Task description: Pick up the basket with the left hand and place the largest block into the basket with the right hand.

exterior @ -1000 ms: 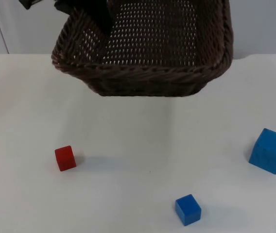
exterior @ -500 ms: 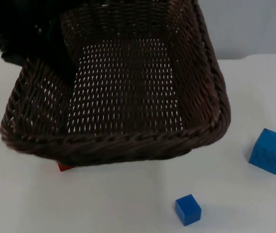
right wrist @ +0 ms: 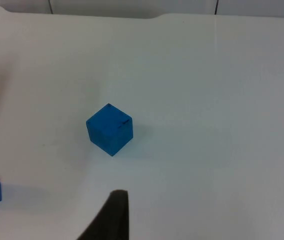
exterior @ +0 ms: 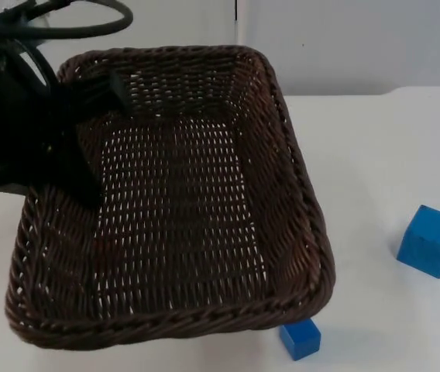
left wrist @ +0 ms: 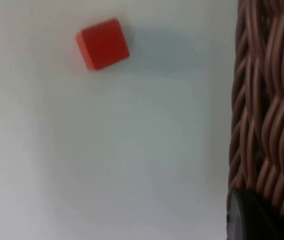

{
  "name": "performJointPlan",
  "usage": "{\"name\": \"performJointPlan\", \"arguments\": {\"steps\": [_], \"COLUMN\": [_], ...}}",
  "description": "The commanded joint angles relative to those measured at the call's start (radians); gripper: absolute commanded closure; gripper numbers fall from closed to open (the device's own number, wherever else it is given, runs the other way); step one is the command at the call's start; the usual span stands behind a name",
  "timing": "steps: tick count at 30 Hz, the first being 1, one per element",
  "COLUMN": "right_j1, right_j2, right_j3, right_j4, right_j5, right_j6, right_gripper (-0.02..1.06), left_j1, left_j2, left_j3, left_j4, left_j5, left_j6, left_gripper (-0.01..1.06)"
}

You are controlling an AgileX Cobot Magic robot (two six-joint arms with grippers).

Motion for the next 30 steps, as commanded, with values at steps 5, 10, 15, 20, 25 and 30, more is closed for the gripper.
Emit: {"name": "performJointPlan", "arguments": {"steps": [5, 10, 15, 20, 25, 30], "right_j1": [-0.006, -0.006, -0.006, -0.006, -0.006, -0.006], "right_j2": [-0.003, -0.003, -0.003, 0.003, 0.111, 0.275], "right_j3": [0.002, 0.002, 0.002, -0.006, -0.047, -0.108], "right_j4": [0.0, 0.0, 0.028, 0.032, 0.032, 0.032], "right_j5": [-0.006, -0.006, -0.01, -0.018, -0.064, -0.153], "right_j6": [0.001, 0.001, 0.001, 0.001, 0.001, 0.001], "right_gripper": [-0.01, -0.01, -0.01, -0.01, -0.01, -0.01], "left_j1": [-0.005, -0.005, -0.005, -0.005, -0.005, -0.005], "left_j2": [-0.016, -0.016, -0.016, -0.016, -0.016, -0.016], "left_j3": [0.029, 0.029, 0.029, 0.029, 0.029, 0.029], "left_j4": [-0.027, -0.048, -0.049, -0.052, -0.054, -0.06], "left_j5": [-0.064, -0.064, -0.064, -0.065, -0.065, -0.063], "left_j6": [-0.008, -0.008, -0.008, -0.008, -0.008, -0.008], "left_gripper": [1.05, 1.05, 1.05, 1.05, 1.05, 1.05]}}
